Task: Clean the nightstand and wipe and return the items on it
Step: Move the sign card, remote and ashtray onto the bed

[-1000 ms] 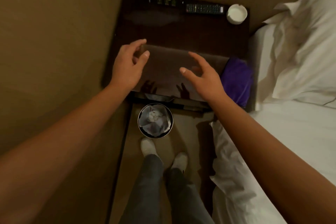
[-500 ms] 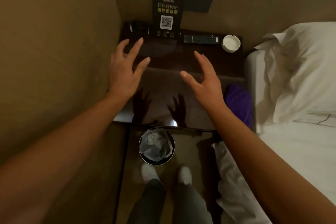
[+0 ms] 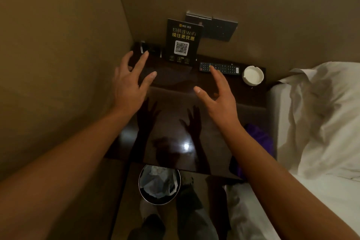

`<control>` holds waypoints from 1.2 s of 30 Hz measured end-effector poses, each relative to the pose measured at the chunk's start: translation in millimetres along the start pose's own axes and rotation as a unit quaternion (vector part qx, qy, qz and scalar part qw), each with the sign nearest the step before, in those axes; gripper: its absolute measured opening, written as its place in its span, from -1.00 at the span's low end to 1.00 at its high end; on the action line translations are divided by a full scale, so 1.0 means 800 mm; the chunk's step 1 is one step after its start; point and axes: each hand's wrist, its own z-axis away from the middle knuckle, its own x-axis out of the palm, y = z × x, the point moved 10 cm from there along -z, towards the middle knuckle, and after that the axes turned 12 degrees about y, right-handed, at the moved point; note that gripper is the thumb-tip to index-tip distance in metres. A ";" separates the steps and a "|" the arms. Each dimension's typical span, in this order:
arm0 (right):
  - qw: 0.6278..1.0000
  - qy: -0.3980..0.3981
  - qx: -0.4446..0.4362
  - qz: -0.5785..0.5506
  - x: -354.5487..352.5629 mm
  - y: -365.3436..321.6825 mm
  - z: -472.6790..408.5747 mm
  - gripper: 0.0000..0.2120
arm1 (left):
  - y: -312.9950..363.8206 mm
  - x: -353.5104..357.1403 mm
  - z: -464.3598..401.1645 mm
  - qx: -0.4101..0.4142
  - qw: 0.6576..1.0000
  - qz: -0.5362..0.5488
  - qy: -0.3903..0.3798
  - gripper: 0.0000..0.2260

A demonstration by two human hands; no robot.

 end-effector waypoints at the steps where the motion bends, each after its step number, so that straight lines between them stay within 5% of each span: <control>1: 1.000 -0.002 -0.002 0.003 -0.001 0.003 -0.010 -0.29 | -0.002 0.007 -0.005 -0.008 1.000 -0.003 -0.002 -0.51; 19: 0.996 -0.041 0.072 0.034 0.084 0.083 -0.182 -0.13 | -0.054 0.149 -0.137 0.084 0.967 -0.214 -0.111 -0.47; 25: 0.986 -0.074 0.146 -0.040 0.118 0.097 -0.211 -0.14 | -0.051 0.179 -0.157 0.143 0.944 -0.262 -0.143 -0.50; 32: 0.977 -0.097 0.160 -0.104 0.144 0.098 -0.237 -0.33 | -0.049 0.199 -0.178 0.173 0.925 -0.287 -0.179 -0.54; 36: 0.972 -0.102 0.167 -0.128 0.157 0.105 -0.244 -0.62 | -0.045 0.208 -0.188 0.171 0.922 -0.290 -0.192 -0.64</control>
